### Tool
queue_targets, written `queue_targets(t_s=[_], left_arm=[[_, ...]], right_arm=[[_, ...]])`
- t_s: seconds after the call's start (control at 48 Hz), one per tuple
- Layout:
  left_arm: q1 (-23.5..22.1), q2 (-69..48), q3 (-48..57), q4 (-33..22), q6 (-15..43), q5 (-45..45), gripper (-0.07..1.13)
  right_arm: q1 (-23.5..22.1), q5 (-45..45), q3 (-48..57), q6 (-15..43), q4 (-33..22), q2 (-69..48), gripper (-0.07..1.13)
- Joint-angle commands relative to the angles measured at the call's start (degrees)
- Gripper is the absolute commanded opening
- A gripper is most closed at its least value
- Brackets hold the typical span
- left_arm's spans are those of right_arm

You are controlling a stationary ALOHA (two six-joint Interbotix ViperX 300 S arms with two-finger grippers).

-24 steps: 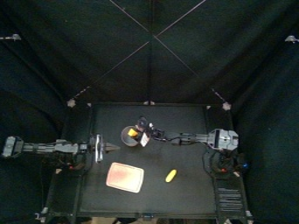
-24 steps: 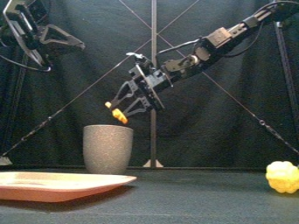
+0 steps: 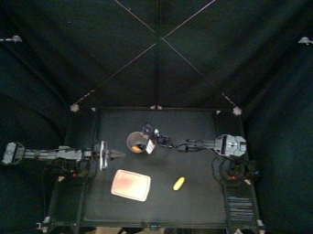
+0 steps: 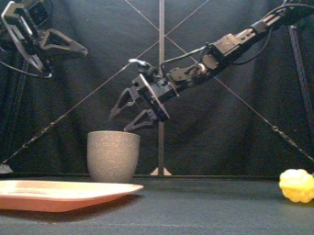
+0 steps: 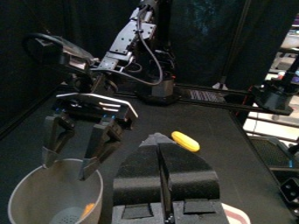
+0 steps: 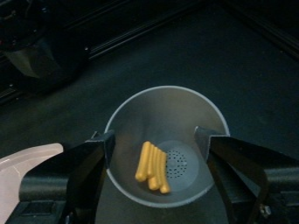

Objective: Pick the fries then place it in the grey bowl
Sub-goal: Drop fries in the grey bowl and return to neutral

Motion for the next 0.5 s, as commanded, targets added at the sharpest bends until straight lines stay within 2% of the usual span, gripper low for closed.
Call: queue_targets(t_s=[0.021,0.188,0.375,0.5], left_arm=[[0.09,0.18,-0.62,-0.09,0.00,-0.53,-0.02],[0.09,0.18,-0.35,-0.09,0.09,-0.53,-0.02],[0.26,0.18,-0.35,0.00,0.35,-0.88,-0.02],[0.88,0.18,-0.35,0.09,0.44,-1.49,-0.02]], right_arm=[[1.41,-3.87,2.46,-0.18,-1.93,-6.24,1.03],[4.22,-11.07,11.87,0.62,-5.98,-13.45,1.03],[6.06,-17.67,24.43,0.35,-2.72,-22.06,1.03],[7.29,-22.50,31.11,-0.18,-3.25,-27.42,1.03]])
